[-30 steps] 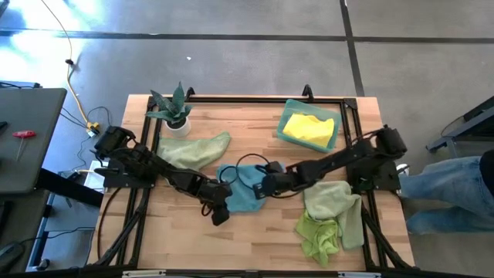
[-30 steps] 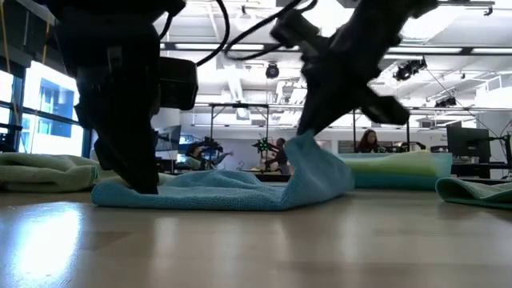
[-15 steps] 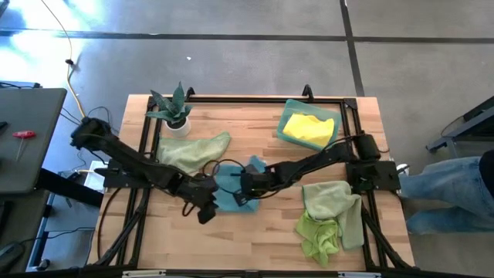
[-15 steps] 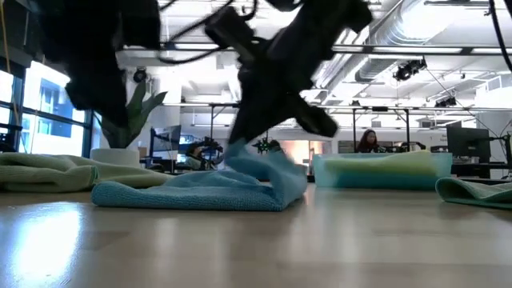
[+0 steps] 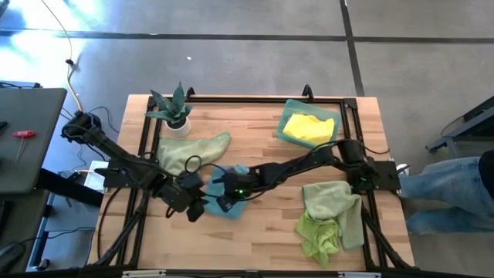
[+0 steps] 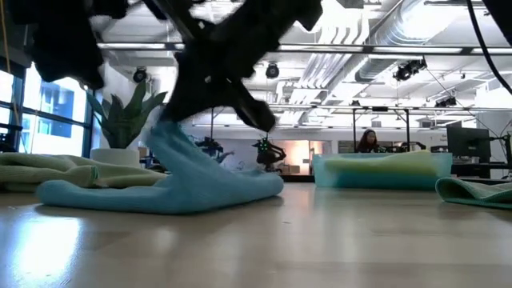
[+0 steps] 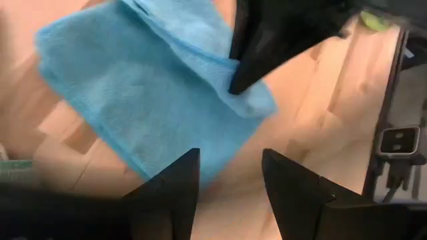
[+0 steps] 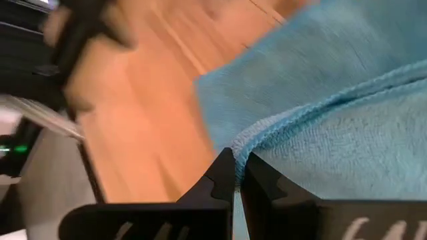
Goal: Fold microfiber towels
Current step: Fold the blue microfiber cloth
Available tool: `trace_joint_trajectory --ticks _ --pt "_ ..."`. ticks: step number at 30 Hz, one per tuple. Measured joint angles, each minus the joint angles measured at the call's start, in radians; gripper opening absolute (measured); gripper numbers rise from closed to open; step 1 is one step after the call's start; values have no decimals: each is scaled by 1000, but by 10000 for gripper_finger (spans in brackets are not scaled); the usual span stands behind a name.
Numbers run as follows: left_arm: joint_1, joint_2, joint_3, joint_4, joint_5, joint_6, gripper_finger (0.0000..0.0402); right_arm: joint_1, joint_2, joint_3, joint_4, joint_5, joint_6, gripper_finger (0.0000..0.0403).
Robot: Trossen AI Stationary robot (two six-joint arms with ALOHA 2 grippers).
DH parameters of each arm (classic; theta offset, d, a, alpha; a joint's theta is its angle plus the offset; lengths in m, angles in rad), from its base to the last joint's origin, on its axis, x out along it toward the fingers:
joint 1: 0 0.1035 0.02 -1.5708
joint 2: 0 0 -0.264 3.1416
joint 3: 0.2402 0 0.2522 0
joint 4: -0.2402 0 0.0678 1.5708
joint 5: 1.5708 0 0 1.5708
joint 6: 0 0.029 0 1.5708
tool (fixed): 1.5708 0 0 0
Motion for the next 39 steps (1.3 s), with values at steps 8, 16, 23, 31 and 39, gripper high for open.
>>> trace_joint_trajectory --ticks 8,16,23,31,39 --pt "-51 -15 2 -20 -60 -66 152 -4 4 108 -52 33 -102 0" --pt "-98 -23 2 -11 -100 -116 152 -19 72 107 -17 -13 -92 0" --pt "-131 -23 2 -12 -127 -156 152 -20 74 130 7 6 -114 0" --pt "-176 -23 3 -9 -179 -203 152 -27 70 205 6 36 -216 0" --pt "-212 -23 3 -9 -188 -263 152 -71 149 204 34 -28 -209 0"
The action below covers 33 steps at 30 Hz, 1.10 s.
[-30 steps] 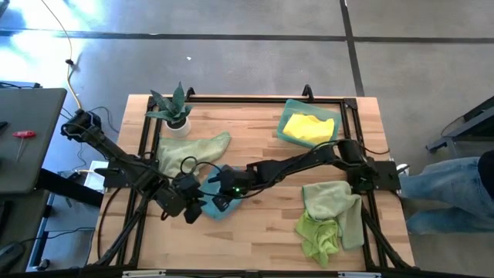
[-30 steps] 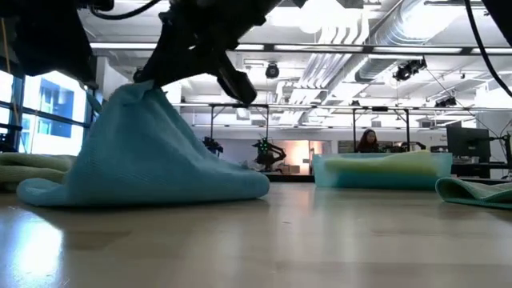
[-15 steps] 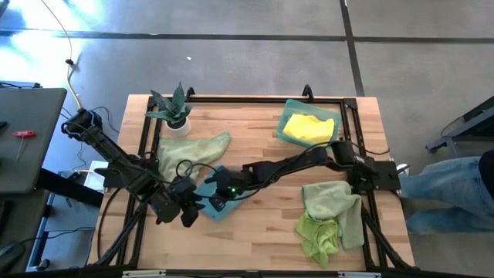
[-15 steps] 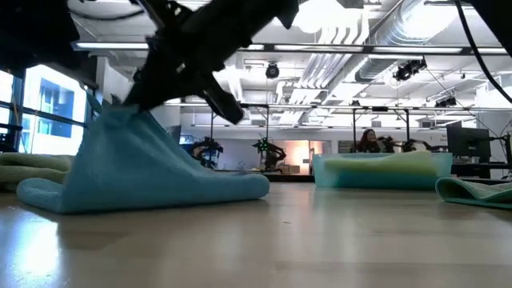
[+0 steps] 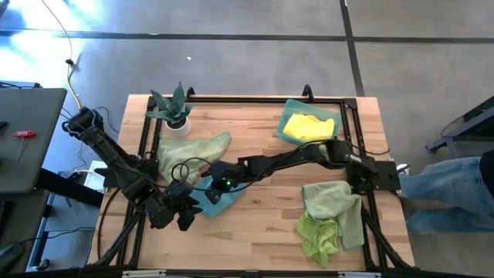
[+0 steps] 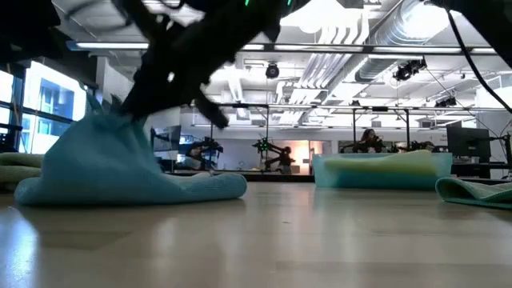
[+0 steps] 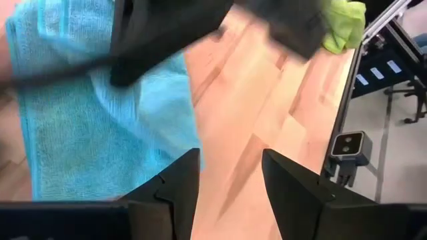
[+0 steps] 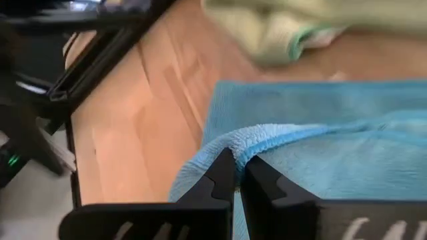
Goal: Fold microfiber towels
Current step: Fold the blue microfiber cloth
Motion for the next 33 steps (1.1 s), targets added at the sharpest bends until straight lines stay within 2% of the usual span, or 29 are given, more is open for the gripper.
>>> trace_joint_trajectory --ticks 2,7,11,18,21,28,33 --pt "-7 0 0 1 -1 -8 152 -6 28 -2 13 -37 2 0" --pt "-19 0 0 9 -1 -24 152 -5 50 -2 68 -41 -21 0" --pt "-23 0 0 8 -16 -37 152 -6 50 -2 123 4 -88 0" --pt "-23 0 0 8 -20 -45 152 -14 50 -2 146 10 -130 8" --pt "-23 0 0 8 -20 -45 152 -13 50 -2 147 10 -136 36" --pt "-23 0 0 7 -14 -45 152 -28 43 -2 124 2 -163 140" --pt "-23 0 0 4 -12 -44 152 -62 -36 -2 30 -36 -239 187"
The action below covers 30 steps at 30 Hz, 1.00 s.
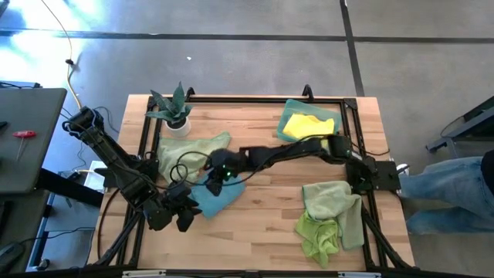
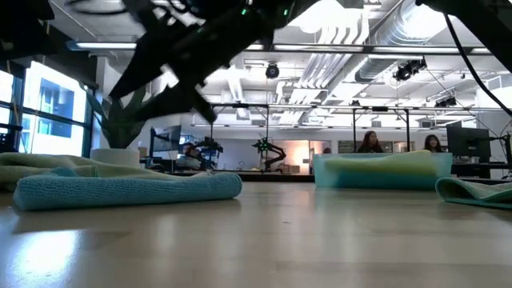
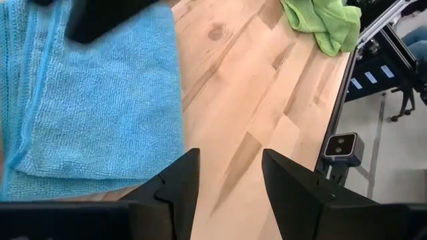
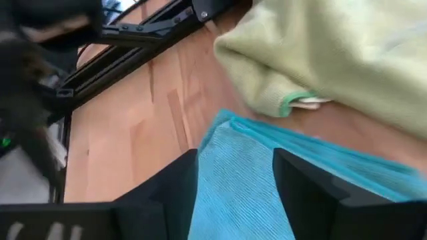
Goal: Fold microfiber towels
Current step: Fold the blue microfiber cloth, then stack the folded blue microfiber cloth on top of the folded yellow microfiber cloth
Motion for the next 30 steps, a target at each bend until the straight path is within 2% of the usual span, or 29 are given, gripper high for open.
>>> trace_joint_trajectory --ticks 3,6,9,13,17,20,23,27,30 --pt "0 2 0 -10 -10 6 152 -9 -57 0 -130 13 -81 193" --pt "3 17 0 -41 -29 7 152 -5 -101 0 -248 91 -159 194" --pt "3 41 0 -63 -66 -1 152 13 -107 2 -381 111 -210 194" --pt "3 82 0 -58 -78 -3 152 51 -106 -71 -501 103 -237 194" --pt "3 127 0 -60 -53 -47 152 65 -155 -202 -529 17 -170 194" --pt "10 159 0 -46 -15 -56 152 56 -222 -339 -441 -24 -72 194" --pt "32 197 -1 -48 9 -54 152 43 -305 -499 -176 -100 99 194" --pt "88 265 -1 -37 12 -31 152 37 -371 -723 200 -117 453 194" --pt "136 315 -1 -7 33 10 152 39 -370 -864 446 -78 730 194"
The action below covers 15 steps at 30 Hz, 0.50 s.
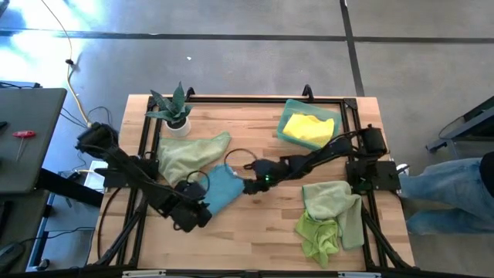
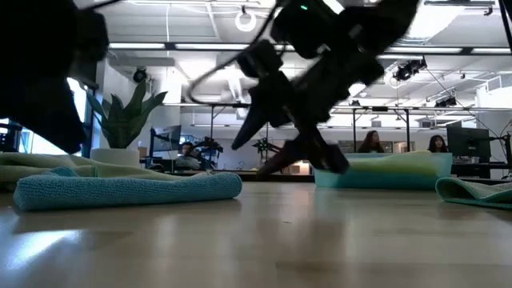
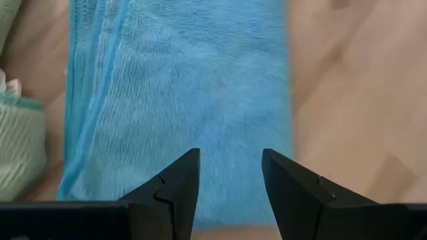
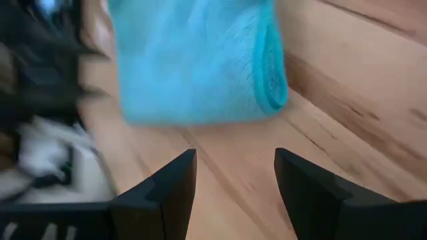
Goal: Fold microfiber towels
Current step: Stack the folded blue microfiber cloth on top of the folded yellow microfiber cloth
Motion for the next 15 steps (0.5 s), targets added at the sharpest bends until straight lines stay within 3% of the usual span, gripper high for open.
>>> trace_joint_trajectory --ticks 2,6,9,15 --pt "31 38 0 40 25 32 152 12 -1 -60 131 48 107 194" --pt "78 98 1 80 68 68 152 37 -2 -107 216 165 168 194" --pt "104 136 0 96 118 68 152 51 1 -79 173 215 193 195" --pt "121 169 3 184 116 96 152 59 29 -44 106 219 260 207"
